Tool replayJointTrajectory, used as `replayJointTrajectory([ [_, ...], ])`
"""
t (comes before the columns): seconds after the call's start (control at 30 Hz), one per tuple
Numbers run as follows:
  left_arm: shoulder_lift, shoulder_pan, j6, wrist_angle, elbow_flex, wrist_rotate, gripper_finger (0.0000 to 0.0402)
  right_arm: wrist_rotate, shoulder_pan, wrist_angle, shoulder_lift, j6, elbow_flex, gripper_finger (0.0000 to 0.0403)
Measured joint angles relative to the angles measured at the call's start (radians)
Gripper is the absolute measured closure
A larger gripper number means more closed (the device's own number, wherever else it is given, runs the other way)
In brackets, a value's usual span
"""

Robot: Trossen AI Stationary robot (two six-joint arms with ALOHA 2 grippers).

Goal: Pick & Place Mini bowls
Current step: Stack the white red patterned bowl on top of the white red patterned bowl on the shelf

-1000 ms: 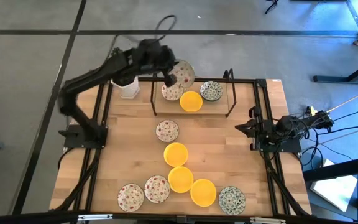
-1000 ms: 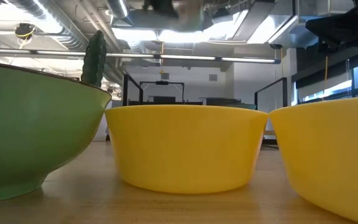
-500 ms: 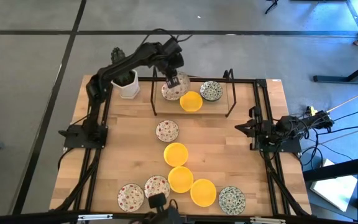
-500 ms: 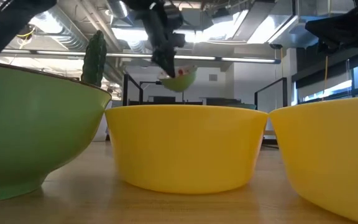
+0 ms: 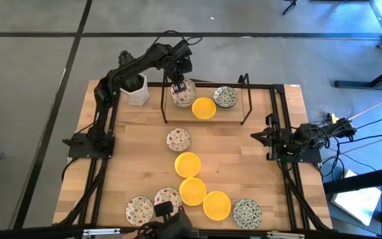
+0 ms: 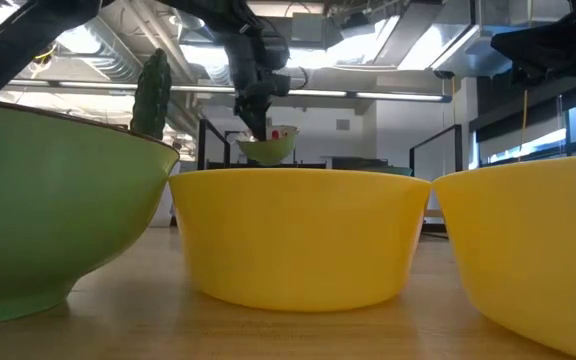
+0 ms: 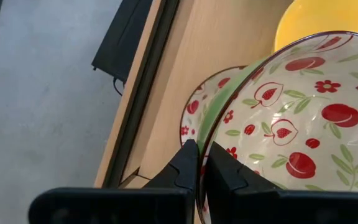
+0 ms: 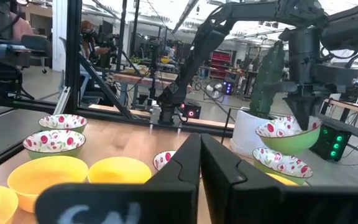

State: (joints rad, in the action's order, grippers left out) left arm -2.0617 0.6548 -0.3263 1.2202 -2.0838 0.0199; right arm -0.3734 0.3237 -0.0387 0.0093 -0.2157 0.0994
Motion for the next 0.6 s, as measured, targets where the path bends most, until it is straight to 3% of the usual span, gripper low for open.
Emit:
replayJointTrajectory([
  [0.17, -0.022, -0.011, -0.018, 0.005, 0.001, -0.045, 0.0394, 0.0, 0.0, 0.0, 0.0, 0.0, 0.0, 0.0389],
  [0.6, -0.081, -0.011, -0.019, 0.01, 0.001, -0.028, 0.0394, 0.0, 0.0, 0.008, 0.0, 0.004, 0.0, 0.0389],
])
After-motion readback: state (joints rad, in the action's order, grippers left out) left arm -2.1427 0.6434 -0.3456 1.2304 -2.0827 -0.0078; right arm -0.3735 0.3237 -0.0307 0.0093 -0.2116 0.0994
